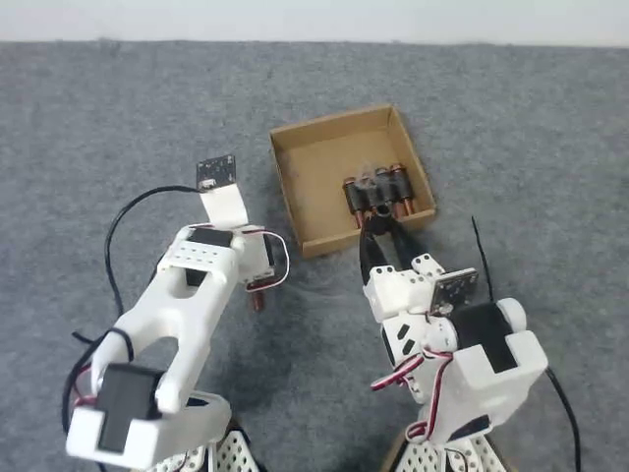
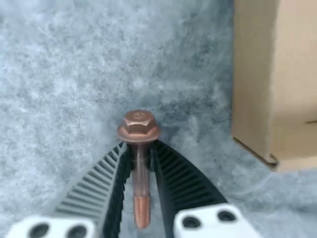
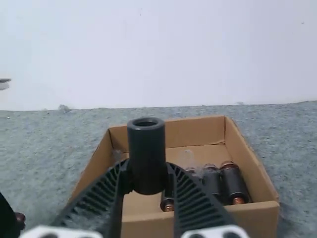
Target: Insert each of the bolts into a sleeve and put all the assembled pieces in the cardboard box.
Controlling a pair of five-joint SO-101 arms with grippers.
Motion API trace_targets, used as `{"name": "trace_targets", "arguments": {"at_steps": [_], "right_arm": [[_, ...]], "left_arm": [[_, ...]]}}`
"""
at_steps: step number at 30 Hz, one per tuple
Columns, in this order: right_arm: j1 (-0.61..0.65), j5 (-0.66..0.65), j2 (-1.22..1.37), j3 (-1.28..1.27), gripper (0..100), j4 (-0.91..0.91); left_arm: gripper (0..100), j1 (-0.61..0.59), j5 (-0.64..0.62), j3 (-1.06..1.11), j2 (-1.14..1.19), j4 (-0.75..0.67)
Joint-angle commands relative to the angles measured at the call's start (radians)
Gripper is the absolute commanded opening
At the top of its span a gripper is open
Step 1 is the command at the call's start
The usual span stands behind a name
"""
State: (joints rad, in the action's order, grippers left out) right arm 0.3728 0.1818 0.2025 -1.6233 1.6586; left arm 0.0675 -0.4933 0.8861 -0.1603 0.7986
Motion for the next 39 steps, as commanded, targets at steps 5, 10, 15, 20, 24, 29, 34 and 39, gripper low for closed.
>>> {"name": "trace_targets", "arguments": {"at_steps": [5, 10, 15, 20, 24, 29, 34, 39], "right_arm": [[0.012, -0.015, -0.002, -0.023, 0.6, -0.007], [0.048, -0.015, -0.002, -0.023, 0.6, -0.008], [0.062, -0.014, -0.002, -0.023, 0.6, -0.008], [0.117, -0.015, -0.002, -0.023, 0.6, -0.01], [0.177, -0.017, -0.002, -0.023, 0.6, -0.07], [0.197, -0.017, -0.002, -0.023, 0.6, -0.091], [0.269, -0.018, -0.002, -0.023, 0.6, -0.093], [0.295, -0.078, -0.002, -0.023, 0.6, -0.116]], "left_arm": [[1, -0.011, 0.005, -0.133, -0.336, 0.117], [1, 0.009, 0.0, -0.114, -0.505, 0.043], [1, 0.012, 0.0, -0.001, -0.605, -0.195], [1, 0.034, 0.005, 0.157, -0.634, -0.511], [1, 0.066, 0.005, 0.232, -0.637, -0.715], [1, 0.141, 0.129, 0.24, -0.638, -0.73], [1, 0.224, 0.201, 0.288, -0.638, -0.733], [1, 0.255, 0.203, 0.32, -0.64, -0.735]]}}
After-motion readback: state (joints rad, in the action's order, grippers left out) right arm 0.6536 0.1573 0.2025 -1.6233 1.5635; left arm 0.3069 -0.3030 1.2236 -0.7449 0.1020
